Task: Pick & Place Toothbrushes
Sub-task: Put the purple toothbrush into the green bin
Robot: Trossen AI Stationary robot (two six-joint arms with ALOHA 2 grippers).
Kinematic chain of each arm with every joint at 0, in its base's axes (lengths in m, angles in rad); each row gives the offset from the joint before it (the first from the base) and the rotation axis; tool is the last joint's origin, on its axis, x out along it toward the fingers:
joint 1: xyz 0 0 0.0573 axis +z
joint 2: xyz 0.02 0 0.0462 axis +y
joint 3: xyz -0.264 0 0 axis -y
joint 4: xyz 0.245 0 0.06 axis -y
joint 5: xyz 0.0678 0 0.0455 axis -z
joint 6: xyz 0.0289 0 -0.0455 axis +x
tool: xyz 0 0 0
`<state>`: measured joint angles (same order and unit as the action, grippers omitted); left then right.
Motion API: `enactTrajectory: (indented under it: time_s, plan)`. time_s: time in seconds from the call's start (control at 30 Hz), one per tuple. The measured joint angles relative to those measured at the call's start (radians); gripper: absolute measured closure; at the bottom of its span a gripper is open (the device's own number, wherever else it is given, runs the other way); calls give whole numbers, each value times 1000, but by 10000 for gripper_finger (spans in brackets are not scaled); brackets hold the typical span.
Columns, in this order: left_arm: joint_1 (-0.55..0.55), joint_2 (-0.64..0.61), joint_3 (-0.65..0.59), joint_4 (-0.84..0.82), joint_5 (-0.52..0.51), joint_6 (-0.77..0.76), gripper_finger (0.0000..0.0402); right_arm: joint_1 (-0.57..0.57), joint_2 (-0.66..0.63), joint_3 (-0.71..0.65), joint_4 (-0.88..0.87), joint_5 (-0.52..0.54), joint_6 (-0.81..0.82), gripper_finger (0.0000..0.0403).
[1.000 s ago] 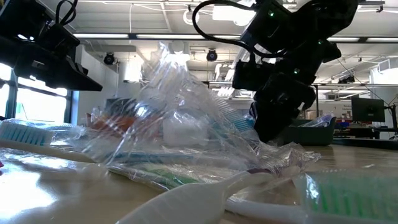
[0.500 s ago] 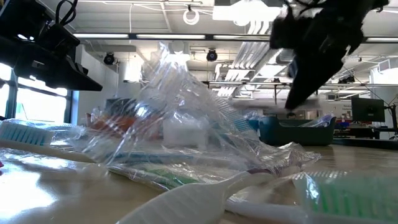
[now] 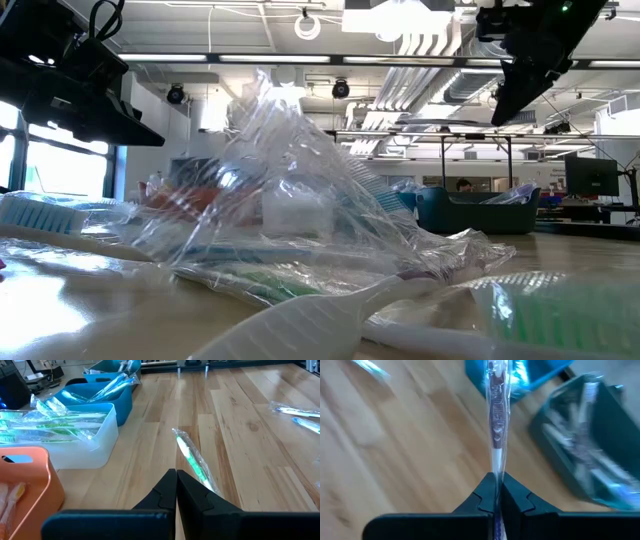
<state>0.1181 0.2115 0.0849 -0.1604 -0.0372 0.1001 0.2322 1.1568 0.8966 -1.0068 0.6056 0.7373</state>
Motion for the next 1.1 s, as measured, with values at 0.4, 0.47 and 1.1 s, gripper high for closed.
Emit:
enactTrajectory:
  time_s: [0.4,0.47,1.1]
  plan:
    - [0,0,0,0,0,0,396,-295,11,110,-279,-5,-375,399]
    - [0,0,0,0,0,0,396,-345,13,115,-294,-5,-444,399]
    - [0,0,0,0,0,0,396,-751,213,119,-280,5,-1021,399]
